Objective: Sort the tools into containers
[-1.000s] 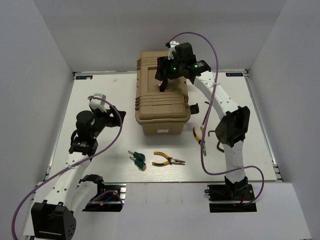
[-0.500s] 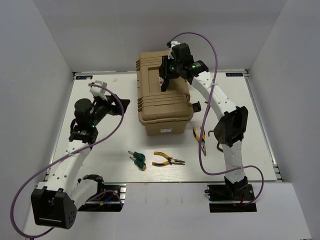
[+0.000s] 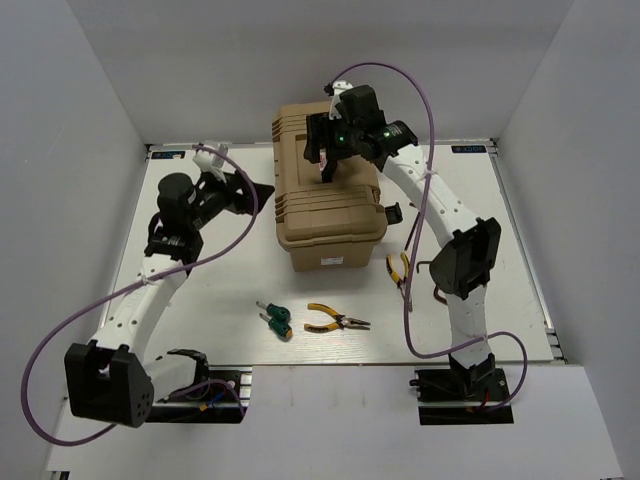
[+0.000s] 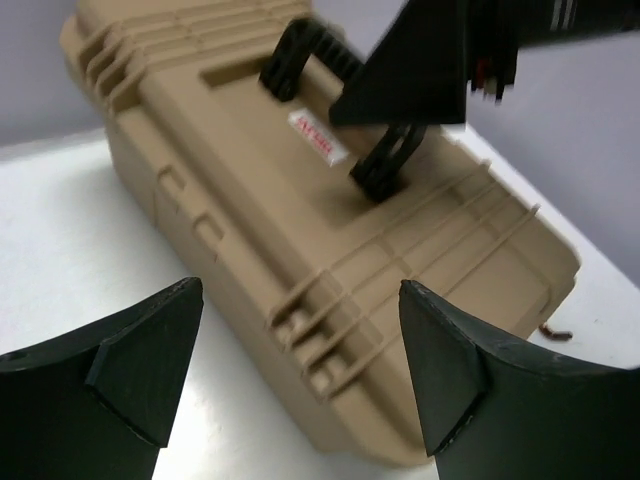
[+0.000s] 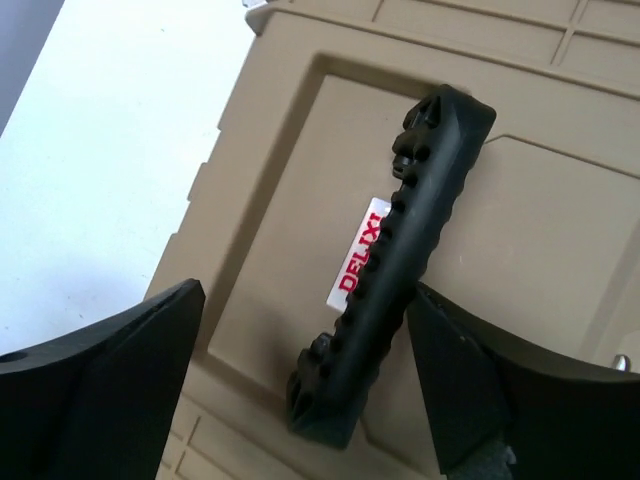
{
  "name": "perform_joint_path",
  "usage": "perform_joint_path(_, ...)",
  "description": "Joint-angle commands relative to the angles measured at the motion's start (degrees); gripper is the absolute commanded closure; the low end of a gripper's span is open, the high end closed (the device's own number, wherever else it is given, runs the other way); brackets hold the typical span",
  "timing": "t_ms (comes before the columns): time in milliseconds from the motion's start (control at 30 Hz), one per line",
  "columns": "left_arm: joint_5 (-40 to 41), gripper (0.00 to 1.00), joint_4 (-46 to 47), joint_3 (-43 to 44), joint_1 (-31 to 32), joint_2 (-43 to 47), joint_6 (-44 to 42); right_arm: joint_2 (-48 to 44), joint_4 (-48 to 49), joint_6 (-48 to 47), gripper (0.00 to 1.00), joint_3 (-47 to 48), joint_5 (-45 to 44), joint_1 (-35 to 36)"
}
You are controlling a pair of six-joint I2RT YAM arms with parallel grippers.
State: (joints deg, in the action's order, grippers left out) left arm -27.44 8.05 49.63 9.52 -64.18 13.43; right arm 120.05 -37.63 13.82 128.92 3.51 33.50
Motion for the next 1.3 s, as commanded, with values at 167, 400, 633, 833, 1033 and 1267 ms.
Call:
perform_joint_path(167, -2.4, 0.1, -3.5, 19.2, 5.2, -10.0, -0.4, -10.4, -0.3, -8.6, 0.11, -1.2, -10.2, -0.1)
perform_joint_path(400, 6.8, 0.1, -14.9, 39.0, 12.5, -25.3, 0.3, -21.8, 4.7, -10.9, 0.12, -14.9, -26.8, -5.4)
perform_joint_path(633, 28.2, 0.28, -38.9, 67.6, 21.7, -44.7, 2.2, -33.9, 8.4, -8.2, 0.83, -39.4, -20.5, -15.9)
perform_joint_path(833, 38.1, 0.27, -46.9, 80.4, 26.5, -52.5, 2.2, -39.4, 10.3, -6.5, 0.79, -51.3, -14.2, -22.0)
perform_joint_path(1033, 47.9, 0.24, -50.1, 79.1, 29.2, -54.9, 0.5, -42.0, 9.9, -4.5, 0.69, -55.5, -8.7, -25.2)
perform_joint_path(1267, 51.6, 0.23, -43.9, 73.3, 32.3, -51.0, -2.6, -42.0, 10.4, -4.0, 0.69, -57.1, -5.5, -26.6)
